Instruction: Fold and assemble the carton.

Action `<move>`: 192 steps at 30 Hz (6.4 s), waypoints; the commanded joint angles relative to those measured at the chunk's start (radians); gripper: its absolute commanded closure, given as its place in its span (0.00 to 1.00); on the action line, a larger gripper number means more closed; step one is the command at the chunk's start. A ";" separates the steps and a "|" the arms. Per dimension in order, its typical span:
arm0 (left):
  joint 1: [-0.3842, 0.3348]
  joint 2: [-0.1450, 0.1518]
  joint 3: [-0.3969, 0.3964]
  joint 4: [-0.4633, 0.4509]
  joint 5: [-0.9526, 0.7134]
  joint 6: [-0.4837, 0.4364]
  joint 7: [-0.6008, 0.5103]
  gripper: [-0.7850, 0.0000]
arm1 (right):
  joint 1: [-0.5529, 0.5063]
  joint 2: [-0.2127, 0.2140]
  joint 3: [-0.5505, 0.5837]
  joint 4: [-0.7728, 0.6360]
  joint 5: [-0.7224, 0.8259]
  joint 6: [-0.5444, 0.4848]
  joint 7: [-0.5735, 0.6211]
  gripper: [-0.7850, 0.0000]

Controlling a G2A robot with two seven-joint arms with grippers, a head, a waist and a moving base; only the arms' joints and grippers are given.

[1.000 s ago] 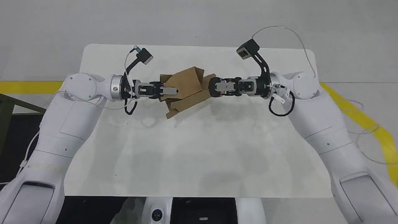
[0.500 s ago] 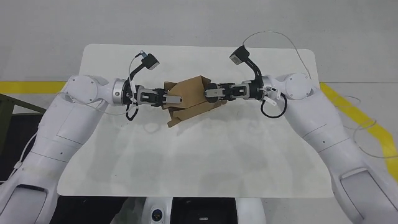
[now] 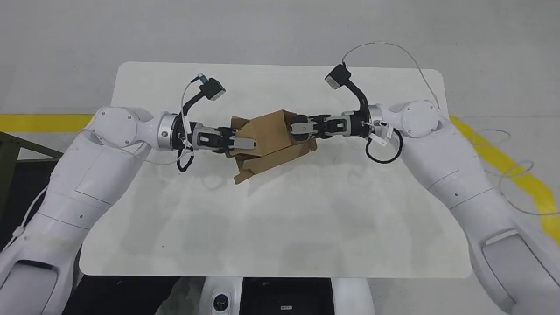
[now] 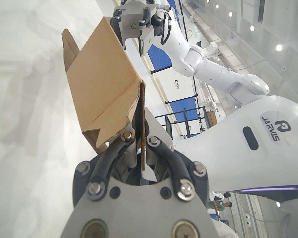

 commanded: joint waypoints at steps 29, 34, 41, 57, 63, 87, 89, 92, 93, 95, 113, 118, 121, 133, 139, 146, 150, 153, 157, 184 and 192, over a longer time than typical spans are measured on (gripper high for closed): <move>-0.047 0.040 0.104 -0.001 -0.049 -0.035 0.035 1.00 | 0.051 -0.016 -0.125 0.006 0.079 -0.027 -0.027 0.76; -0.053 0.043 0.118 -0.002 -0.058 -0.039 0.039 1.00 | 0.057 -0.018 -0.138 0.002 0.088 -0.029 -0.029 0.80; -0.060 0.048 0.138 -0.002 -0.066 -0.045 0.045 1.00 | 0.064 -0.021 -0.155 0.006 0.096 -0.033 -0.033 0.85; -0.074 0.060 0.164 0.002 -0.072 -0.060 0.060 0.00 | 0.077 -0.021 -0.181 0.010 0.106 -0.031 -0.031 1.00; -0.077 0.066 0.161 -0.002 -0.102 -0.053 0.053 0.00 | 0.078 -0.020 -0.183 0.018 0.108 -0.042 -0.042 1.00; -0.035 0.077 0.064 -0.088 -0.247 -0.001 0.001 0.00 | 0.082 -0.055 -0.191 0.125 0.083 -0.093 -0.093 1.00; -0.034 0.072 0.066 -0.088 -0.262 0.004 -0.004 0.00 | 0.081 -0.059 -0.191 0.126 0.083 -0.094 -0.094 1.00; -0.037 0.062 0.070 -0.089 -0.266 0.009 -0.008 0.00 | 0.081 -0.064 -0.193 0.131 0.077 -0.094 -0.094 1.00; -0.038 0.059 0.071 -0.091 -0.265 0.008 -0.008 0.00 | 0.080 -0.065 -0.192 0.131 0.078 -0.095 -0.096 1.00; -0.040 0.054 0.074 -0.095 -0.249 0.005 -0.005 0.00 | 0.079 -0.068 -0.191 0.130 0.078 -0.098 -0.098 1.00; -0.049 0.022 0.107 -0.080 -0.141 -0.036 0.036 0.00 | 0.061 -0.074 -0.178 0.066 0.065 -0.100 -0.100 1.00; -0.049 0.020 0.105 -0.081 -0.139 -0.033 0.033 0.00 | 0.059 -0.074 -0.175 0.071 0.061 -0.100 -0.100 1.00; -0.048 0.019 0.102 -0.082 -0.144 -0.029 0.030 0.00 | 0.058 -0.073 -0.171 0.077 0.060 -0.100 -0.100 1.00; -0.034 0.025 0.031 -0.033 -0.201 -0.007 0.007 0.00 | 0.052 -0.071 -0.148 0.109 0.068 -0.109 -0.109 1.00; -0.029 0.021 0.021 0.006 -0.192 -0.002 0.003 0.00 | 0.042 -0.067 -0.141 0.092 0.067 -0.097 -0.098 1.00; -0.038 0.015 0.010 0.043 -0.178 -0.001 0.001 0.00 | 0.032 -0.065 -0.142 0.061 0.068 -0.077 -0.077 1.00; -0.038 0.011 0.008 0.053 -0.177 0.002 -0.002 0.00 | 0.027 -0.064 -0.145 0.035 0.069 -0.061 -0.061 1.00; -0.036 0.009 0.006 0.051 -0.181 0.009 -0.008 0.00 | 0.024 -0.063 -0.146 0.024 0.069 -0.055 -0.056 1.00; -0.033 0.007 0.001 0.049 -0.185 0.012 -0.012 0.00 | 0.022 -0.063 -0.148 0.015 0.069 -0.049 -0.049 1.00; -0.004 -0.006 -0.018 0.014 -0.165 0.035 -0.035 0.00 | 0.013 -0.073 -0.079 0.099 0.094 -0.126 -0.126 1.00; 0.017 -0.007 -0.016 -0.028 -0.159 0.049 -0.049 0.00 | 0.021 -0.089 -0.056 0.147 0.073 -0.164 -0.168 1.00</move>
